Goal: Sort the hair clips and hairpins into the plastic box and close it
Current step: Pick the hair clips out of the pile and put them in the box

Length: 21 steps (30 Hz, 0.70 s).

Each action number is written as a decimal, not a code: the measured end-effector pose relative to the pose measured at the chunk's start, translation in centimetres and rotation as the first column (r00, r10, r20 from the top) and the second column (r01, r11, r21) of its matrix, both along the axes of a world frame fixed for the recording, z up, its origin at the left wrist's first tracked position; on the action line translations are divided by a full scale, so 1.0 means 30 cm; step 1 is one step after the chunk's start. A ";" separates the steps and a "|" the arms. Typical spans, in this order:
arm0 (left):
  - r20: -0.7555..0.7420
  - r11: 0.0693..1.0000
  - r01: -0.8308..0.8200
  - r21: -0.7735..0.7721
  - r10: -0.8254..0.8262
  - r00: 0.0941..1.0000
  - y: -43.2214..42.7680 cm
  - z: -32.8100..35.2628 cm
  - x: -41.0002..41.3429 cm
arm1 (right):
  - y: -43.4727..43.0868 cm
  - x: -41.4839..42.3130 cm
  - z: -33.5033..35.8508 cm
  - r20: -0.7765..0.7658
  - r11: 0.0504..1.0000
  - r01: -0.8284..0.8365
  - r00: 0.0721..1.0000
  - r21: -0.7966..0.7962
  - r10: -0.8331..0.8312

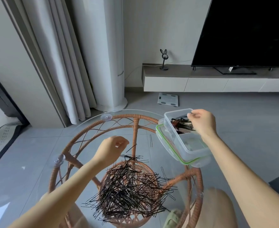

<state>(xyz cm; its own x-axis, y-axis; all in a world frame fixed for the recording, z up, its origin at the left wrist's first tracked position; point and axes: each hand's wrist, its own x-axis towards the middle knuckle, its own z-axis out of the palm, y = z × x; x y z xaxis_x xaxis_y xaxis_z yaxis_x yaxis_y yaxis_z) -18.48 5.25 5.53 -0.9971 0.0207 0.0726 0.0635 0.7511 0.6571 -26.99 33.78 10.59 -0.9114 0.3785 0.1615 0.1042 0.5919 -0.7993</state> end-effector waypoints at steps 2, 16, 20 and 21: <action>-0.003 0.998 -0.032 -0.051 0.032 0.999 -0.021 -0.030 0.011 | -0.016 0.028 -0.021 -0.036 0.974 -0.042 0.998 0.221 0.051; 0.142 0.831 0.334 -0.445 -0.303 0.942 0.206 -0.163 -0.220 | -0.102 0.375 -0.174 -0.143 0.721 -0.310 0.859 0.620 0.491; 0.187 0.795 0.425 -0.433 -0.382 0.905 0.232 -0.198 -0.237 | -0.149 0.472 -0.338 0.144 0.713 -0.548 0.826 0.439 0.546; 0.176 0.797 0.448 -0.405 -0.414 0.893 0.226 -0.205 -0.219 | -0.164 0.483 -0.372 0.200 0.717 -0.571 0.818 0.400 0.540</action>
